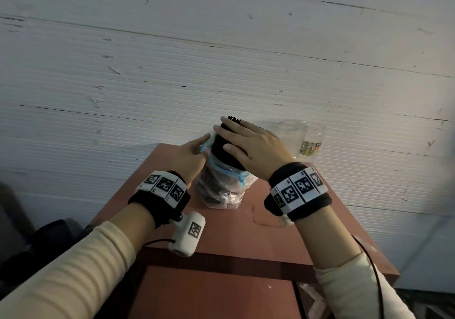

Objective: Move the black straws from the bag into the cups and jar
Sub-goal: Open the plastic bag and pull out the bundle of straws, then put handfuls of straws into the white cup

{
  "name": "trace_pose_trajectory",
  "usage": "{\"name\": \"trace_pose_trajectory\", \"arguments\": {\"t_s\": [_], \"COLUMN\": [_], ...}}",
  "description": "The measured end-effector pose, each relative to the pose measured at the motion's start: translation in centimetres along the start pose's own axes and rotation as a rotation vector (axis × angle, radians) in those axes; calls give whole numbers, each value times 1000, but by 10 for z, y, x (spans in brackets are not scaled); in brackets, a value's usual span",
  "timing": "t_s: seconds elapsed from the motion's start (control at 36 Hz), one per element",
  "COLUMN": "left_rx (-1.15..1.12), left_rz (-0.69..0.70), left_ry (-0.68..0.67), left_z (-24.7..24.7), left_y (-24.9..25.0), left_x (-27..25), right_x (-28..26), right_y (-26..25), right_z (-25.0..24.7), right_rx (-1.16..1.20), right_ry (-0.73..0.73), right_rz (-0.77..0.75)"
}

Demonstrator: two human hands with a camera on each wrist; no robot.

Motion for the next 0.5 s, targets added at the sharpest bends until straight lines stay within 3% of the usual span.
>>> {"name": "trace_pose_trajectory", "arguments": {"t_s": [0.19, 0.36, 0.44, 0.5], "left_rx": [32, 404, 530, 617], "left_rz": [113, 273, 299, 298], "left_ry": [23, 117, 99, 69], "left_z": [-9, -33, -36, -38], "left_y": [20, 47, 53, 50], "left_x": [11, 29, 37, 44], "right_x": [-3, -3, 0, 5], "right_y": [17, 10, 5, 11], "right_z": [3, 31, 44, 48], "right_rx": [247, 788, 855, 894], "right_ry": [-11, -128, -205, -165], "right_rz": [70, 108, 169, 224]}}
Point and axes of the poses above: each hand's wrist, its own x-axis towards the middle knuckle, its own z-axis out of the palm, y = z × x, the point moved 7 cm from there along x, towards the middle knuckle, and after that the axes turned 5 degrees about x, right-handed, at the moved point
